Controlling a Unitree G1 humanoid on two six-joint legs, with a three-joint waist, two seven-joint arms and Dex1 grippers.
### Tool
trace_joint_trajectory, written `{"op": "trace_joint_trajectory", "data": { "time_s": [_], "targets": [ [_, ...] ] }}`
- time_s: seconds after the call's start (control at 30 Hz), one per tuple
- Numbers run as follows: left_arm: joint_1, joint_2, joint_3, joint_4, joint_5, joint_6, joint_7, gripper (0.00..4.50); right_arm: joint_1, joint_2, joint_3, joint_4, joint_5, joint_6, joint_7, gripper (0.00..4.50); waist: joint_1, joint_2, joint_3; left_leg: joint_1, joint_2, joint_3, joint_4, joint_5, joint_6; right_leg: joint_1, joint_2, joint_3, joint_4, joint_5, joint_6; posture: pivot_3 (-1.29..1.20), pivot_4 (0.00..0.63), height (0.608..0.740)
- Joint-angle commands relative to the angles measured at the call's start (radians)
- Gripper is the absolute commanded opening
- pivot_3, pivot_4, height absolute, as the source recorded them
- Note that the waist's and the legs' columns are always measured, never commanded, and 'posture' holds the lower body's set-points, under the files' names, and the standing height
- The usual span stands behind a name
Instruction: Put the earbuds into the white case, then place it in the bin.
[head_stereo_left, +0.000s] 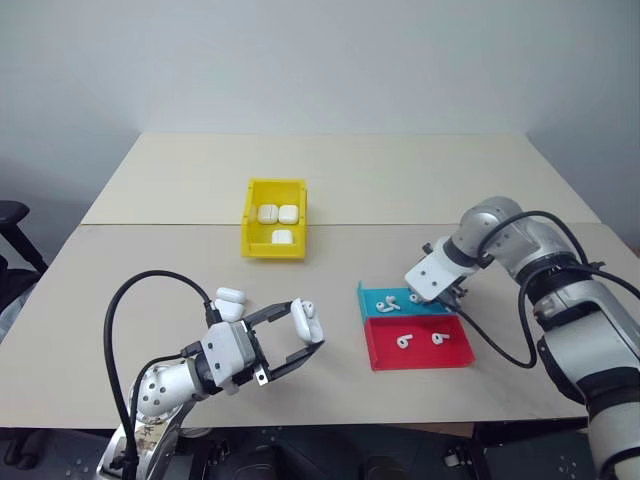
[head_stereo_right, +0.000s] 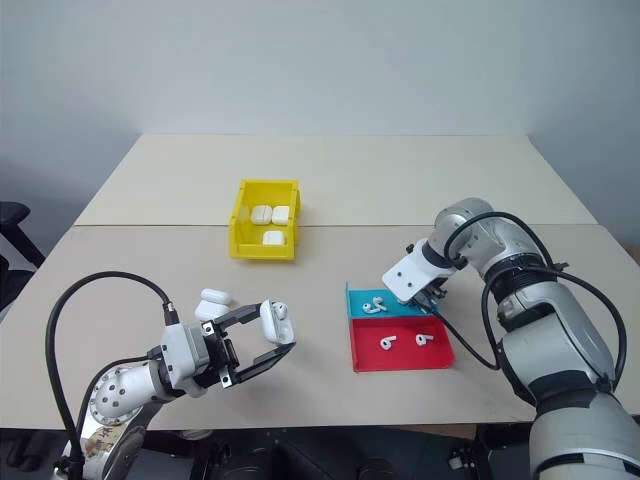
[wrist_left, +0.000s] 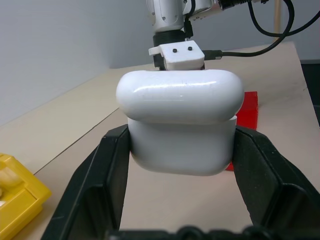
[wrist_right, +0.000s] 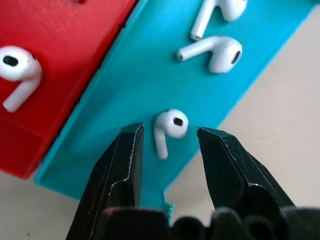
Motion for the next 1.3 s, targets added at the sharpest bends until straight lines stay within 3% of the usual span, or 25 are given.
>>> {"op": "trace_joint_trajectory", "data": {
  "time_s": [0.03, 0.93, 1.03, 1.3],
  "targets": [
    [-0.001, 0.004, 0.003, -0.047, 0.004, -0.021, 0.013, 2.75, -0.031, 0.009, -0.001, 0.026, -0.017, -0.025, -0.011, 2.13, 0.0, 0.0, 0.0, 0.0, 0.0, 0.0, 0.0, 0.0, 0.0, 0.0, 0.0, 0.0, 0.0, 0.0, 0.0, 0.0, 0.15, 0.74],
    [0.001, 0.011, -0.005, -0.059, 0.004, -0.005, 0.026, 2.75, -0.039, 0.04, -0.002, 0.074, -0.048, -0.066, -0.006, 2.13, 0.0, 0.0, 0.0, 0.001, 0.0, 0.0, 0.0, 0.0, -0.001, 0.0, 0.0, 0.0, 0.003, 0.0, 0.0, 0.0, 0.15, 0.74],
    [0.0, 0.012, -0.005, -0.06, 0.003, -0.002, 0.026, 2.75, -0.038, 0.039, 0.001, 0.073, -0.063, -0.065, -0.027, 1.57, 0.0, 0.0, 0.0, 0.001, 0.0, 0.0, 0.0, 0.0, -0.001, 0.0, 0.0, 0.0, 0.003, 0.0, 0.0, 0.0, 0.15, 0.74],
    [-0.006, 0.012, -0.004, -0.056, 0.003, 0.001, 0.026, 2.75, -0.035, 0.038, 0.002, 0.075, -0.076, -0.07, -0.039, 1.57, 0.0, 0.0, 0.0, 0.001, 0.0, 0.0, 0.001, 0.0, -0.001, 0.0, 0.0, 0.0, 0.004, 0.0, 0.0, 0.0, 0.15, 0.74]
  ]
}}
